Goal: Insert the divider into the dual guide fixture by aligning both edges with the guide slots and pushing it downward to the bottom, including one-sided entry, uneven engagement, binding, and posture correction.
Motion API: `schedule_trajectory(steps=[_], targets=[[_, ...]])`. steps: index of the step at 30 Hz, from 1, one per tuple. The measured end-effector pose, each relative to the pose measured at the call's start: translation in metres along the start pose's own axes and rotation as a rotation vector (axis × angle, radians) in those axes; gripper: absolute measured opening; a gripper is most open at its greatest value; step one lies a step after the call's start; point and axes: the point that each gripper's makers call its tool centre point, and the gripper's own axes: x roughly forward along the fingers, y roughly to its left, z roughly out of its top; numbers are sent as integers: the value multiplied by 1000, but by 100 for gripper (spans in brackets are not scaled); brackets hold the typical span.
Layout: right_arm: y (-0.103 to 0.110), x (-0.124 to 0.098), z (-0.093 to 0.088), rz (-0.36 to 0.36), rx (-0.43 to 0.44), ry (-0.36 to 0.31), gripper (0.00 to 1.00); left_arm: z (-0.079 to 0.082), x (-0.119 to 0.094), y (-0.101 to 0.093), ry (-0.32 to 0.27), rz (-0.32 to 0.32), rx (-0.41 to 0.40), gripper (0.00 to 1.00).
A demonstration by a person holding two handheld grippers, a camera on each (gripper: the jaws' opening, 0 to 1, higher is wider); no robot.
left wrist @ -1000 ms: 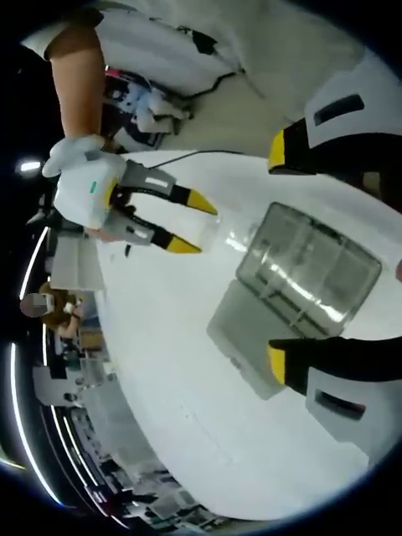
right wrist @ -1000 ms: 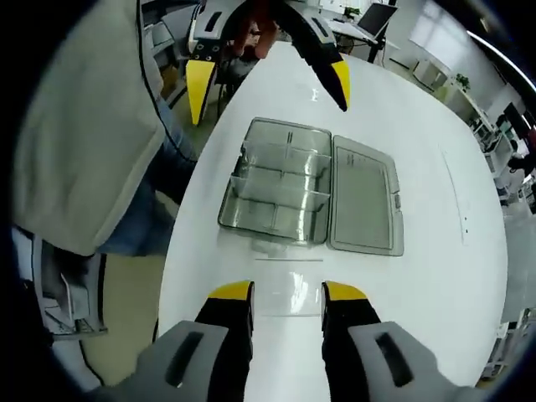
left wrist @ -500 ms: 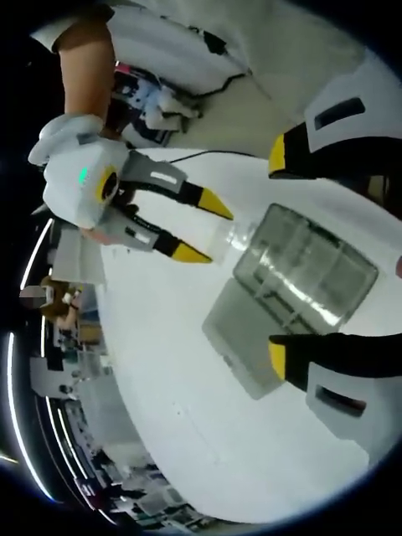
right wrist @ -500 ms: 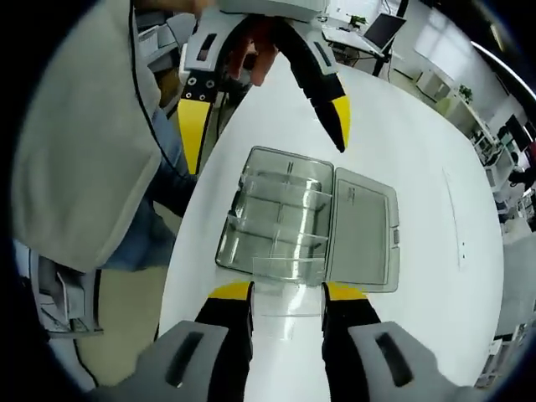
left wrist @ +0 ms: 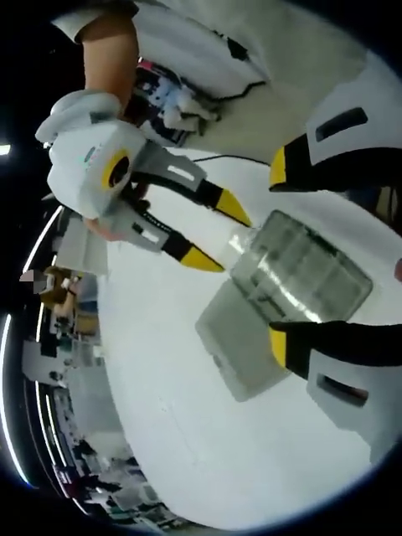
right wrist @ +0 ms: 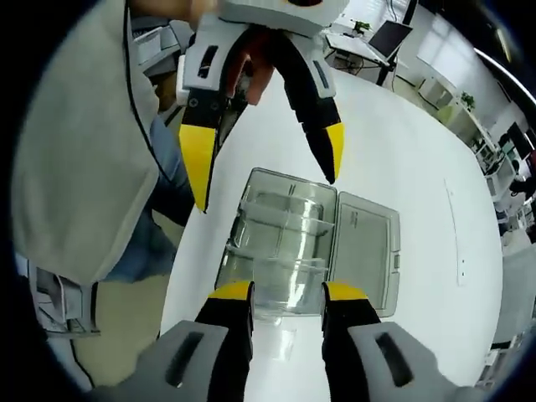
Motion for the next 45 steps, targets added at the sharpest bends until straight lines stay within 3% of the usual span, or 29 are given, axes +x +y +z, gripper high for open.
schedule_trajectory(steps=[15, 23, 36, 45], targets=[[-1, 5, 19, -6, -11, -31, 27, 6, 1, 2, -68, -33, -174, 45], [-2, 6, 24, -15, -8, -46, 27, 6, 3, 1, -91, -70, -340, 36], [-4, 6, 30, -27, 0, -64, 27, 0, 7, 7, -68, -77, -498, 20], [-5, 5, 34, -37, -4, -71, 27, -2, 10, 6, -71, -90, -562, 12]])
